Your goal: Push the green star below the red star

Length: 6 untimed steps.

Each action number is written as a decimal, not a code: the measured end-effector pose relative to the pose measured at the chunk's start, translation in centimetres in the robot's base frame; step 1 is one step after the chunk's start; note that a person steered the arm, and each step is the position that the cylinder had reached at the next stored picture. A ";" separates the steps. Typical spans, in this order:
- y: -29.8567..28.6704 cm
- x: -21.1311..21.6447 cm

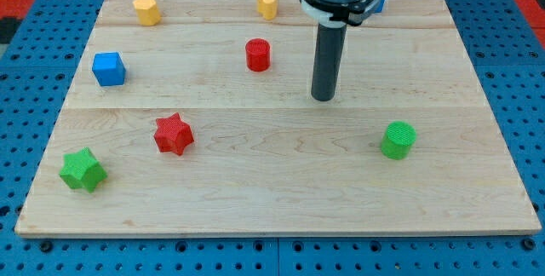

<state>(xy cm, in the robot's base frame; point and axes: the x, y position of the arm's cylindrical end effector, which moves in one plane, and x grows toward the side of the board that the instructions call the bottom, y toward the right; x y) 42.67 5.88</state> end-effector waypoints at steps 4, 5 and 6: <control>-30.4 2.6; -35.1 8.5; -30.4 11.7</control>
